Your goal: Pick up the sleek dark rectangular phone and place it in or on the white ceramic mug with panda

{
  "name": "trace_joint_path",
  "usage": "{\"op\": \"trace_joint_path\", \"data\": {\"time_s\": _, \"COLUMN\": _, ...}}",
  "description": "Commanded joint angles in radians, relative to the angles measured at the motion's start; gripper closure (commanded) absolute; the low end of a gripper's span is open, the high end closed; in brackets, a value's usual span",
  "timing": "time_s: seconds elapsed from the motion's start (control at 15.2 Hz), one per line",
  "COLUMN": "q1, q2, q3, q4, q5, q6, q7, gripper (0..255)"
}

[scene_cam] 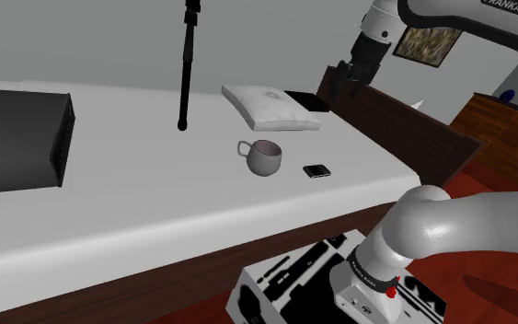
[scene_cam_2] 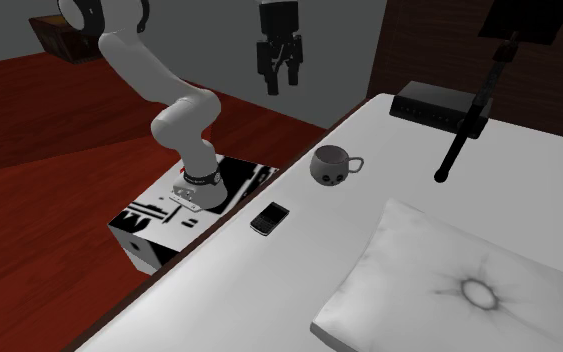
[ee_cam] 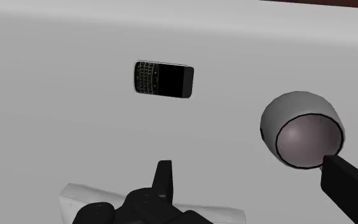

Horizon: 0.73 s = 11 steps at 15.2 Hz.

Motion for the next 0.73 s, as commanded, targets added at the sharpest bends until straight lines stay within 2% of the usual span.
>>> {"op": "trace_joint_path", "data": {"time_s": 0.0, "q1": 0.0, "q2": 0.0, "q3": 0.0, "q4": 0.0, "q5": 0.0, "q6": 0.0, "q7": 0.0, "gripper": 0}}
{"op": "trace_joint_path", "data": {"time_s": 0.66, "q1": -0.224, "q2": 0.139, "q3": 0.054, "q4": -0.195, "q5": 0.045, "q6": 0.248, "q7": 0.544, "gripper": 0}}
